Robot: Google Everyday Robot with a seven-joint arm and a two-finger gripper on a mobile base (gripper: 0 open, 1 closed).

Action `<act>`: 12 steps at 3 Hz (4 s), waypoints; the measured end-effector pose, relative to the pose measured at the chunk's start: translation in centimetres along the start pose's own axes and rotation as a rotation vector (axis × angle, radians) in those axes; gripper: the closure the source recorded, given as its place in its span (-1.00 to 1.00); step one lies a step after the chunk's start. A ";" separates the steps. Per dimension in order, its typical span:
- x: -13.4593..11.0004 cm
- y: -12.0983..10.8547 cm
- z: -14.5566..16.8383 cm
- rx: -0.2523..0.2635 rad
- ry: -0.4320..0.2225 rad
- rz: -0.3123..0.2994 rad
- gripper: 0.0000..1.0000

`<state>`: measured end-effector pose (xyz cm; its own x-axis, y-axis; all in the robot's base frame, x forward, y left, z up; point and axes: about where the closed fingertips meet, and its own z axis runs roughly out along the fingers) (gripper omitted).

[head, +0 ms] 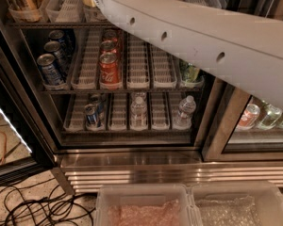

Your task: Pick 7up can from top shelf of fridge

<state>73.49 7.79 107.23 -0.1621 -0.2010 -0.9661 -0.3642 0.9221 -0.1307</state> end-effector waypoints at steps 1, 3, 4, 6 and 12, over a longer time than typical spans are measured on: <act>-0.1 0.5 0.1 0.000 0.000 0.000 0.73; -0.8 0.4 -1.6 -0.016 -0.005 0.007 1.00; -0.8 0.4 -2.2 -0.024 0.005 0.017 1.00; -0.7 0.2 -2.5 -0.031 0.020 0.026 1.00; 0.1 -0.3 -3.4 -0.052 0.138 0.026 1.00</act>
Offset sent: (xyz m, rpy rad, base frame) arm -0.0525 -0.0152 0.0264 0.0716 0.0892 0.1005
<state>70.45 6.34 107.92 -0.2950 -0.2240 -0.9289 -0.4045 0.9100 -0.0910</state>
